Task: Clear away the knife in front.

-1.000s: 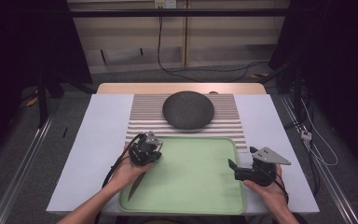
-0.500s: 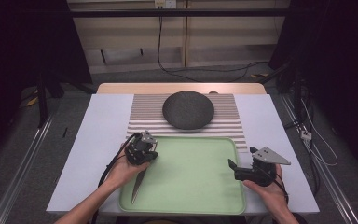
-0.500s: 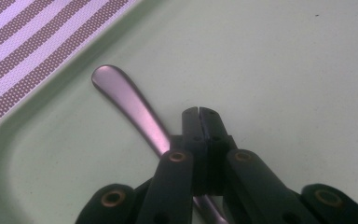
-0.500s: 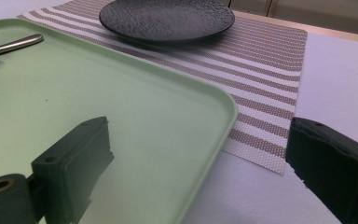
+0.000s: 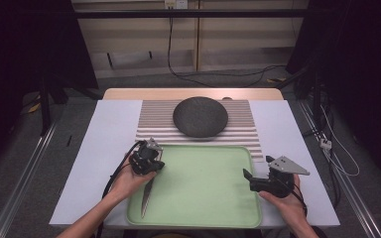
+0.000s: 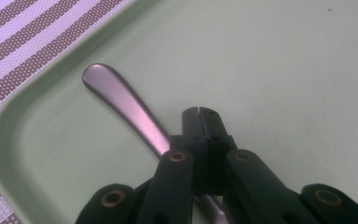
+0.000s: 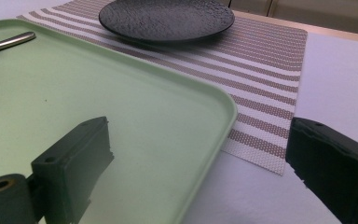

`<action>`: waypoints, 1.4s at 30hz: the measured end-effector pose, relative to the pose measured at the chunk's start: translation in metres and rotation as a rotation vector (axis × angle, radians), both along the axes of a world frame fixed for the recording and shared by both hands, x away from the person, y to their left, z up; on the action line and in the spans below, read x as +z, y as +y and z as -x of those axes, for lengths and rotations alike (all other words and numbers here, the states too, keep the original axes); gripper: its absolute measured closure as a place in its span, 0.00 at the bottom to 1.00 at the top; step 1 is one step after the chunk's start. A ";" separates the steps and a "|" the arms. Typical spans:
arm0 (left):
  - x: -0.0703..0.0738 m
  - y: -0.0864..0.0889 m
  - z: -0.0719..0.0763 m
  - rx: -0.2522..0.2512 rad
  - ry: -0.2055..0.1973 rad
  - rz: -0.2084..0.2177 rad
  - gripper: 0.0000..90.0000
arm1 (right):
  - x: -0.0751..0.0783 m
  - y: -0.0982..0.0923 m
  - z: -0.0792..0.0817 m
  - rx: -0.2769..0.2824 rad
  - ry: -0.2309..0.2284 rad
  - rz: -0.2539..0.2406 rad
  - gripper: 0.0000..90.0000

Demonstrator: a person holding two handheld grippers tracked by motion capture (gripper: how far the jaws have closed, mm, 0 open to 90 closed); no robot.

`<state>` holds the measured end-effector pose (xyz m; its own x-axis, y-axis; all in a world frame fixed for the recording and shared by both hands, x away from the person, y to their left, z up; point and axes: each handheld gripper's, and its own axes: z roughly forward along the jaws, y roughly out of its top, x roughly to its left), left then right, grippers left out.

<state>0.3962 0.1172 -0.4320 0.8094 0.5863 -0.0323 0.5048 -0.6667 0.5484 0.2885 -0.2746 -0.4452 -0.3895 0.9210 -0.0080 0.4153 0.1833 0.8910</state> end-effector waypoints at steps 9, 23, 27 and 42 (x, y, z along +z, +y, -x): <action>0.001 0.006 0.002 -0.011 -0.005 -0.023 1.00 | 0.000 0.001 -0.001 0.000 0.004 0.003 0.07; 0.001 0.019 0.003 0.027 -0.002 -0.021 1.00 | 0.000 0.001 -0.001 0.002 -0.001 0.006 0.07; 0.001 0.021 0.003 0.035 0.000 -0.019 1.00 | 0.000 0.001 -0.001 0.001 0.001 0.004 0.07; 0.002 0.029 0.002 0.058 -0.003 -0.031 1.00 | -0.001 0.001 -0.001 0.004 0.005 0.005 0.07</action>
<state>0.3945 0.1458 -0.4302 0.7741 0.6330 -0.0112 0.5416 -0.6530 0.5293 0.2898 -0.2731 -0.4458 -0.3929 0.9195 -0.0104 0.4190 0.1891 0.8881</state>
